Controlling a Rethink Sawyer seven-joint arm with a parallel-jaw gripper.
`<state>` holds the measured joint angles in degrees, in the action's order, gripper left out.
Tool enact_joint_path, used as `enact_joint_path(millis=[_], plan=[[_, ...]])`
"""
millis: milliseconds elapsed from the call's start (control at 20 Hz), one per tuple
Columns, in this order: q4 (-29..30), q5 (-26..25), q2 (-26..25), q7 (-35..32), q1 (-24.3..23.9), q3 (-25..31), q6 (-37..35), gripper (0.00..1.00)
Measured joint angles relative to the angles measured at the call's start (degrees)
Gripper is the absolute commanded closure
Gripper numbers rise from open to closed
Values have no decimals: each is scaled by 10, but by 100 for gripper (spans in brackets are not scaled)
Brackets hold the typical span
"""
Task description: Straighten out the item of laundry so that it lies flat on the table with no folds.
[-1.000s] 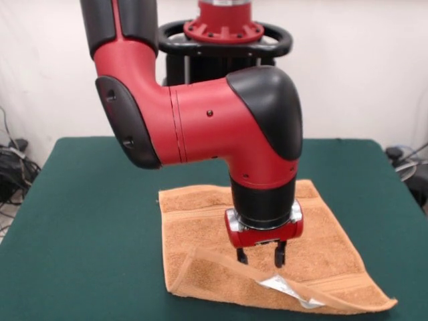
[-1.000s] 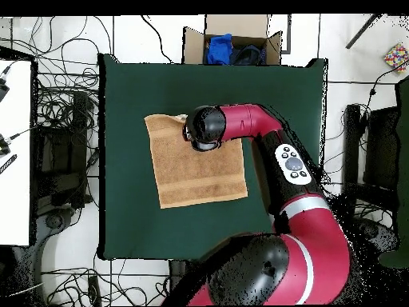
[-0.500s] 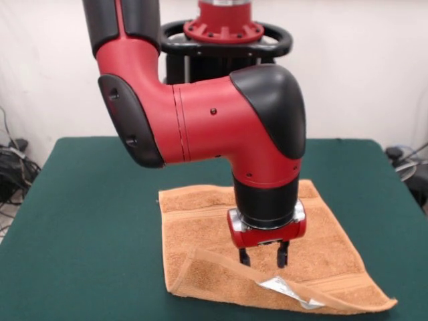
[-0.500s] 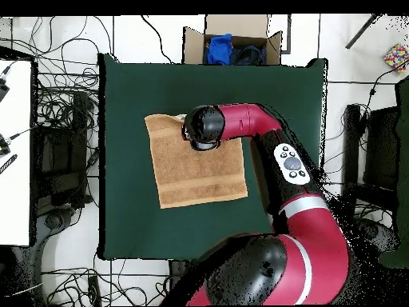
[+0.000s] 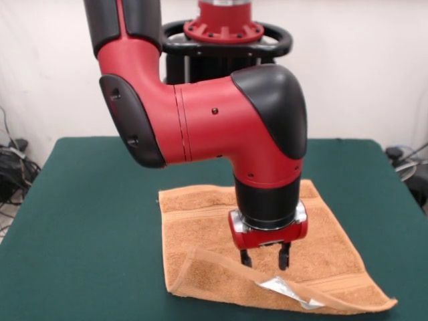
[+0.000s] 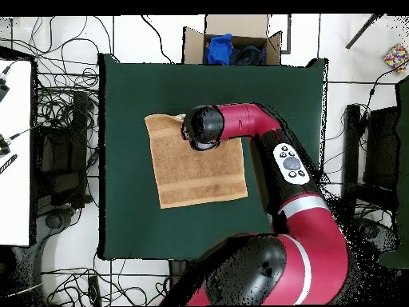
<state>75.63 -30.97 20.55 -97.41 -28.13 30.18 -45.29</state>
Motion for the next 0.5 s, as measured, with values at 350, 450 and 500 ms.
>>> enact_joint_path(millis=[350,450,500], plan=[[-2,0,-7,0,-2,4,71,0],[-6,0,-11,0,-2,8,79,0],[-12,0,-15,0,-1,11,79,0]])
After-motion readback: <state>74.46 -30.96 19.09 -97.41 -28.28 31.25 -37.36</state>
